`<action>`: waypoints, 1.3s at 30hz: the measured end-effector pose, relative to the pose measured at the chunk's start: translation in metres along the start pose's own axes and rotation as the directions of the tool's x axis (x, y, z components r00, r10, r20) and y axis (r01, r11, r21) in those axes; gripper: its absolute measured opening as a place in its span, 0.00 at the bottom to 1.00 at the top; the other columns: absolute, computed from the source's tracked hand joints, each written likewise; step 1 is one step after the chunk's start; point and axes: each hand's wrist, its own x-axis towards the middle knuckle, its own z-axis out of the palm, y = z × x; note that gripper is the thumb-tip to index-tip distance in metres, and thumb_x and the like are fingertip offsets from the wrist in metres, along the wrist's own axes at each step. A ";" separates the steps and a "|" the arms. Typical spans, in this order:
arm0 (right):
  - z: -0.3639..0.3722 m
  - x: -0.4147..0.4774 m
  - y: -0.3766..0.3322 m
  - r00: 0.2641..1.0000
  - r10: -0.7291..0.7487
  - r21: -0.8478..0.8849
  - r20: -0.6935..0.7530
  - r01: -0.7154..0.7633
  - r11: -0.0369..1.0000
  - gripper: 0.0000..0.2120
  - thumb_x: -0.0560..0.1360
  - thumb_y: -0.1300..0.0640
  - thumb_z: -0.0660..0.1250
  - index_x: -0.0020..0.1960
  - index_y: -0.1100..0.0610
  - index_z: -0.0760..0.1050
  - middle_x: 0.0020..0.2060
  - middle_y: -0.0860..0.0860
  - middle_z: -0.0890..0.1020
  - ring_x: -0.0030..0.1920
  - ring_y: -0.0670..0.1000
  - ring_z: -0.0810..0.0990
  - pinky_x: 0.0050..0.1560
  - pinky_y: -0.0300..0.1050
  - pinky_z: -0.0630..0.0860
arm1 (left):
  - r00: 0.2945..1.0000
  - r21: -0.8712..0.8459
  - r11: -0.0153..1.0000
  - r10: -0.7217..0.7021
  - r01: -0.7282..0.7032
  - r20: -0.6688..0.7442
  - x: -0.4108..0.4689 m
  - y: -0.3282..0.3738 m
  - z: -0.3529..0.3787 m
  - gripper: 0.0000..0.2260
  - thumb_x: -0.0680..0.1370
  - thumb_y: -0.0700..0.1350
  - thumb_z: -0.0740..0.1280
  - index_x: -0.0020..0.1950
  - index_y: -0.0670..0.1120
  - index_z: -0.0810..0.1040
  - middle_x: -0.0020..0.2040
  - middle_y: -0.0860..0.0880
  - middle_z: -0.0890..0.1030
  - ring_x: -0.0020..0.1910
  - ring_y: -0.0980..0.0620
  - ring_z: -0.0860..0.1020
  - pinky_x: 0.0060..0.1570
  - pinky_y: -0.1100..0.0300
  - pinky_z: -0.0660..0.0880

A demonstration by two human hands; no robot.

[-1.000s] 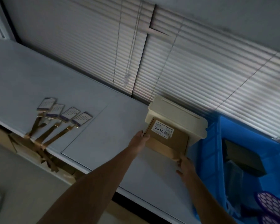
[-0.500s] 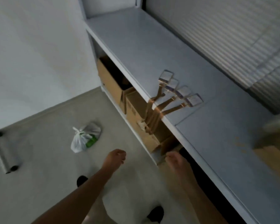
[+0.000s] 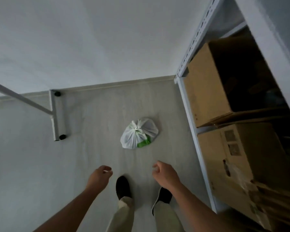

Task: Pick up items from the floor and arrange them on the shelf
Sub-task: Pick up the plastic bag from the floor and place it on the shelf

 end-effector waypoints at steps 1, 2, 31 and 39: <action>0.007 0.040 -0.002 1.000 -0.007 -0.013 0.007 0.008 1.000 0.17 0.76 0.52 0.65 0.64 0.54 0.77 0.60 0.53 0.82 0.60 0.54 0.80 0.58 0.44 0.74 | 1.000 0.005 1.000 0.005 -0.005 0.000 0.032 0.003 0.008 0.10 0.77 0.50 0.67 0.56 0.50 0.80 0.50 0.47 0.84 0.45 0.49 0.82 0.45 0.57 0.77; 0.015 0.084 -0.002 1.000 -0.024 -0.044 0.009 0.025 0.999 0.18 0.76 0.51 0.65 0.65 0.53 0.76 0.60 0.53 0.81 0.60 0.54 0.79 0.58 0.44 0.74 | 1.000 0.007 1.000 0.014 -0.014 -0.001 0.069 0.005 0.020 0.10 0.77 0.49 0.66 0.57 0.50 0.80 0.50 0.48 0.83 0.45 0.50 0.82 0.42 0.58 0.75; 0.009 0.252 -0.007 0.900 -0.278 -0.108 -0.336 0.256 0.961 0.13 0.73 0.57 0.72 0.53 0.65 0.79 0.49 0.62 0.82 0.49 0.64 0.83 0.45 0.52 0.78 | 0.950 -0.106 0.944 0.310 -0.311 -0.023 0.211 0.083 0.097 0.10 0.77 0.46 0.68 0.57 0.48 0.80 0.53 0.54 0.78 0.52 0.52 0.76 0.50 0.60 0.68; -0.075 -0.063 -0.016 0.815 0.040 0.193 -0.578 0.089 0.977 0.08 0.70 0.56 0.72 0.45 0.57 0.75 0.39 0.54 0.82 0.44 0.58 0.84 0.39 0.42 0.71 | 0.886 0.011 0.894 0.443 -0.448 0.138 -0.025 0.123 0.017 0.23 0.75 0.49 0.70 0.70 0.51 0.72 0.71 0.48 0.71 0.70 0.47 0.70 0.70 0.51 0.66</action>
